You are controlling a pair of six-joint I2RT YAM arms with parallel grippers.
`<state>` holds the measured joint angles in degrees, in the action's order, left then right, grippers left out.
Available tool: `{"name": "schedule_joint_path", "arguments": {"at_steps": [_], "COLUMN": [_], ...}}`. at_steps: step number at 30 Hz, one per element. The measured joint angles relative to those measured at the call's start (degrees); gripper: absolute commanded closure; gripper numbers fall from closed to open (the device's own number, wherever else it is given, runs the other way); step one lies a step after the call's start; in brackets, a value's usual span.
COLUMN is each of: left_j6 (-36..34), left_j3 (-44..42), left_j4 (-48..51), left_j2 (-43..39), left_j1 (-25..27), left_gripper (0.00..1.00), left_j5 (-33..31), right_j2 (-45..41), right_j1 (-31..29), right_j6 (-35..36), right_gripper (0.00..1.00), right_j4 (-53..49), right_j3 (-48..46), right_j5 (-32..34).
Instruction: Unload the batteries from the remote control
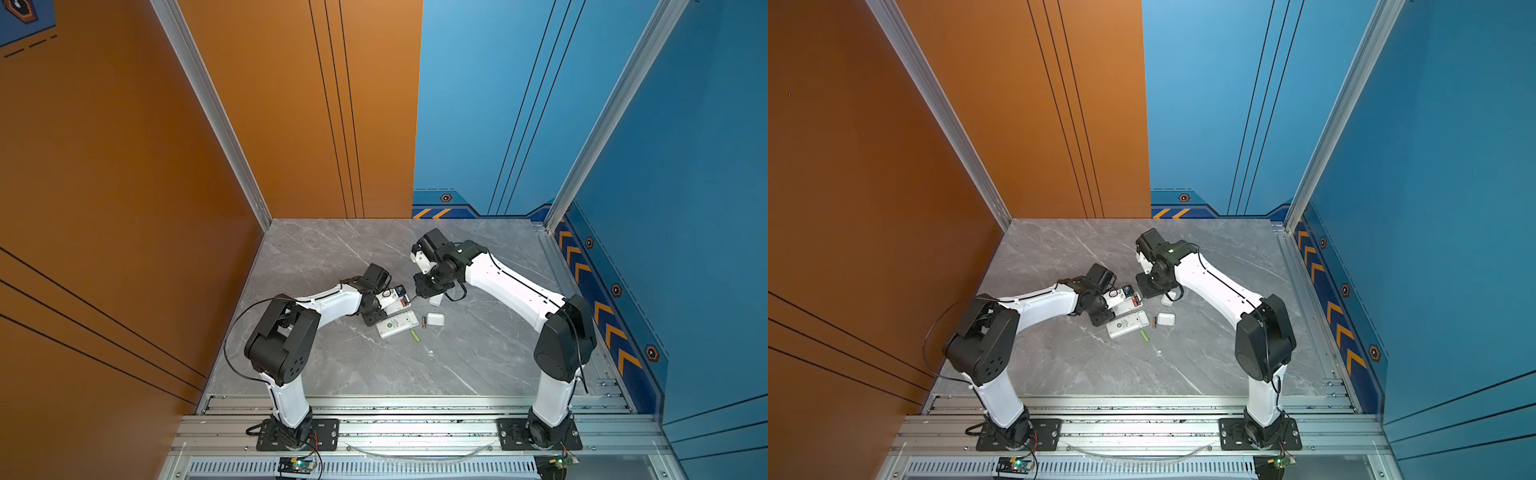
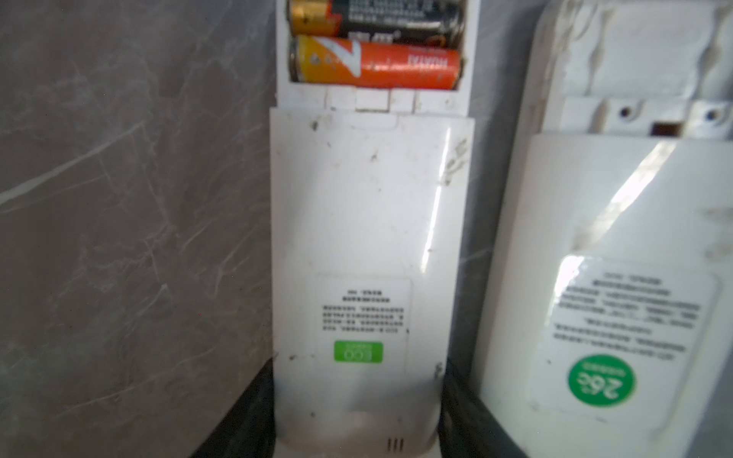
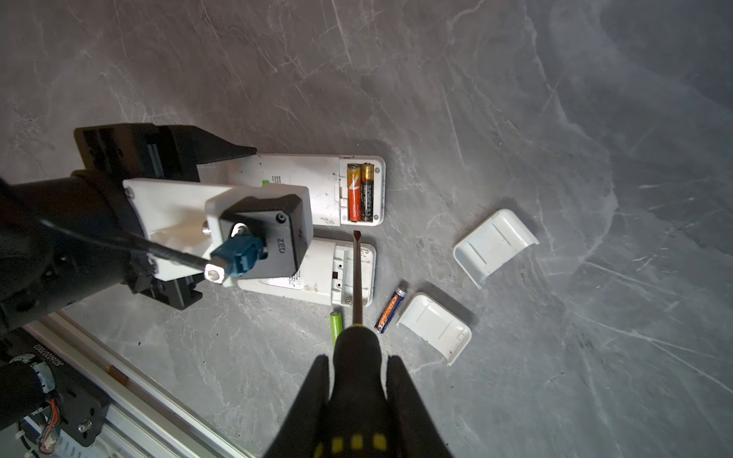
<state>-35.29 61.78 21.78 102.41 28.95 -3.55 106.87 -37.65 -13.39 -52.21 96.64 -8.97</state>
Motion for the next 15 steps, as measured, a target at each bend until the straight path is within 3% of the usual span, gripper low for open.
{"name": "schedule_joint_path", "arguments": {"at_steps": [15], "left_j6": [-0.94], "left_j3": [-0.17], "left_j4": [-1.05], "left_j2": [0.00], "left_j1": [1.25], "left_gripper": [0.75], "left_j5": [-1.79], "right_j2": [2.01], "right_j1": [-0.02], "right_j6": [0.76], "right_gripper": [1.00], "right_j4": [2.36], "right_j3": [-0.02], "right_j5": [-0.02]}}
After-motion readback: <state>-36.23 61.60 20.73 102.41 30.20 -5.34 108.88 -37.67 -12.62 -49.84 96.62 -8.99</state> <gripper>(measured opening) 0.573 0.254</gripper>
